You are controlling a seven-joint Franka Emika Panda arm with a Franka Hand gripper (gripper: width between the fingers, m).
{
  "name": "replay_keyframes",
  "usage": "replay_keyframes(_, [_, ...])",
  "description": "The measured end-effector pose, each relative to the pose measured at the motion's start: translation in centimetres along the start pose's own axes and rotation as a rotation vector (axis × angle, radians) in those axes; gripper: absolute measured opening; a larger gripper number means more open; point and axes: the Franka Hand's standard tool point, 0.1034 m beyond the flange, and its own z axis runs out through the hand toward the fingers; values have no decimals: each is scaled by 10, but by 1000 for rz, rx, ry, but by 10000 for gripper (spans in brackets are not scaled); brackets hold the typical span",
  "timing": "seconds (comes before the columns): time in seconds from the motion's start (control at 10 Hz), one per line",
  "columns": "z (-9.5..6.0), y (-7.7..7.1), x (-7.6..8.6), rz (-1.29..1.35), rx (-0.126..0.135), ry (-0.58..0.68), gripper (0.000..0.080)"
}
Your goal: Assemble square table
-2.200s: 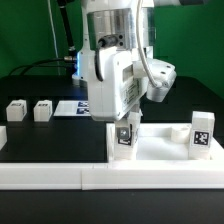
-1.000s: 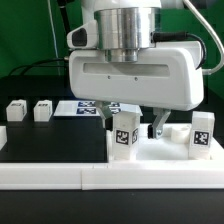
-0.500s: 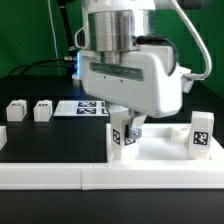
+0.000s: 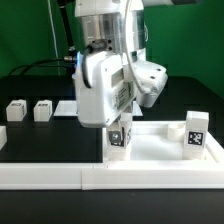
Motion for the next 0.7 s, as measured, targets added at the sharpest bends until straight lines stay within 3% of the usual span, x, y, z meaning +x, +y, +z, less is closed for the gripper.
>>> replay_keyframes(0.2, [1,3,-7,202,-6,5,290])
replay_keyframes(0.4, [2,4,-7,135,-6,4,290])
replay_keyframes(0.5, [2,6,-10,-38,-6,9,468])
replay_keyframes(0.6, [4,11,-14,-235,-9,11,468])
replay_keyframes(0.7, [5,14,-17,-387,3,10,611])
